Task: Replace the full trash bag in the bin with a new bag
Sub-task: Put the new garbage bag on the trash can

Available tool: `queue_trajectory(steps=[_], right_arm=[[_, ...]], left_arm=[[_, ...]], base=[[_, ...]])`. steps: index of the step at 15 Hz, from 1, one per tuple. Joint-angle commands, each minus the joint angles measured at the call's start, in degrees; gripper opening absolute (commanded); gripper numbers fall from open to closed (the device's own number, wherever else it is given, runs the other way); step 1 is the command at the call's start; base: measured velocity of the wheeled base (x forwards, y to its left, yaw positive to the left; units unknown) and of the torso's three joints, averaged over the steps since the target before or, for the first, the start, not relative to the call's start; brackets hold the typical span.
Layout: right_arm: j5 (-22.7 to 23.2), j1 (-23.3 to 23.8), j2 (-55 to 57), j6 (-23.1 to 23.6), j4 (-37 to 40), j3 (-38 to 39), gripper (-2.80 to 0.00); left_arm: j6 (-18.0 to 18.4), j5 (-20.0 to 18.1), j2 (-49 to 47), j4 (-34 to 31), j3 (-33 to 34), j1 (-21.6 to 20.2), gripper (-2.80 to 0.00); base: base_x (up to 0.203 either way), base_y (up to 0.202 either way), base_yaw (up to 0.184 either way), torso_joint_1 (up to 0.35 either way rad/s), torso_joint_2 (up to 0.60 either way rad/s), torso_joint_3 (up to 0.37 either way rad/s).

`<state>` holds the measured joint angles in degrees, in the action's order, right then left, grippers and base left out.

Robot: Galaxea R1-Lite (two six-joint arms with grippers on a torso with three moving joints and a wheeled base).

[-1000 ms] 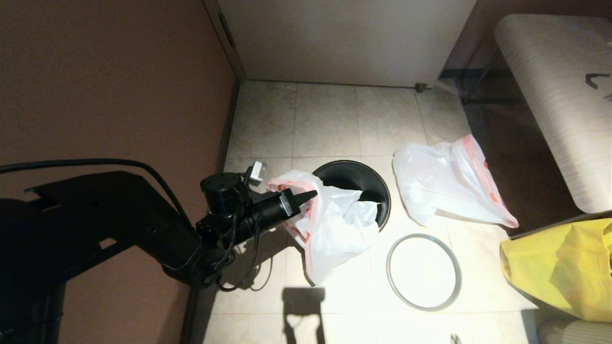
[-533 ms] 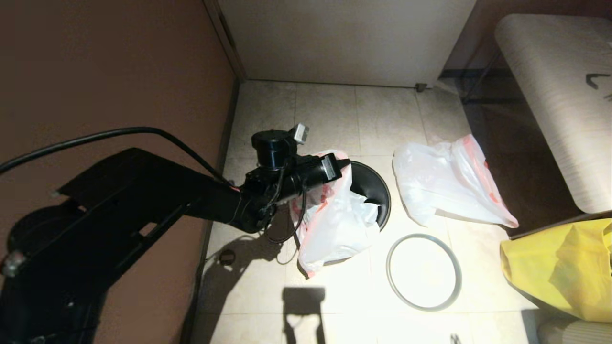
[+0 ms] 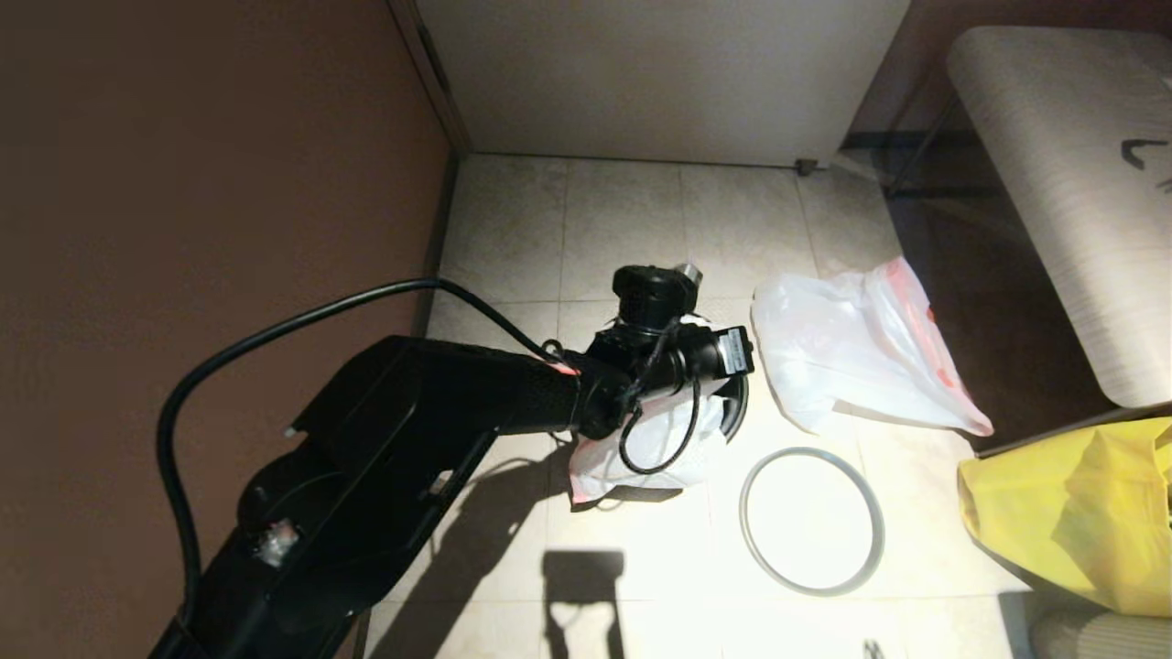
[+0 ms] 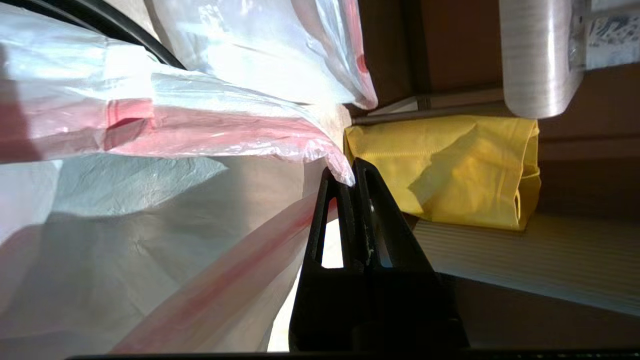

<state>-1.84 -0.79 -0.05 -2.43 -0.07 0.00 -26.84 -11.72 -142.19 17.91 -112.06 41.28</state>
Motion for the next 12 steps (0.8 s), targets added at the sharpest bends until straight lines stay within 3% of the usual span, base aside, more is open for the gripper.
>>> queue_trajectory(steps=[1,6,9,12], right_arm=[[0.0,0.0,0.0,0.0,0.0,0.0,-2.80],[0.0,0.1,0.0,0.1,0.0,0.1,-2.80],[0.0,0.0,0.0,0.0,0.0,0.1,-2.80],[0.0,0.0,0.0,0.0,0.0,0.1,-2.80]], left_arm=[[-0.1,0.5,-2.7,0.1,-0.3,1.5,-2.80],[0.6,3.8,-0.6,-2.6,-0.2,3.0,-2.80],[7.8,8.3,-0.4,-7.8,-0.3,3.7,-2.80],[8.6,10.2,-0.5,-7.8,-0.3,3.7,-2.80]], base=[[0.000,0.000,0.000,0.000,0.00,0.000],[0.000,0.000,0.000,0.000,0.00,0.000],[0.000,0.000,0.000,0.000,0.00,0.000],[0.000,0.000,0.000,0.000,0.00,0.000]])
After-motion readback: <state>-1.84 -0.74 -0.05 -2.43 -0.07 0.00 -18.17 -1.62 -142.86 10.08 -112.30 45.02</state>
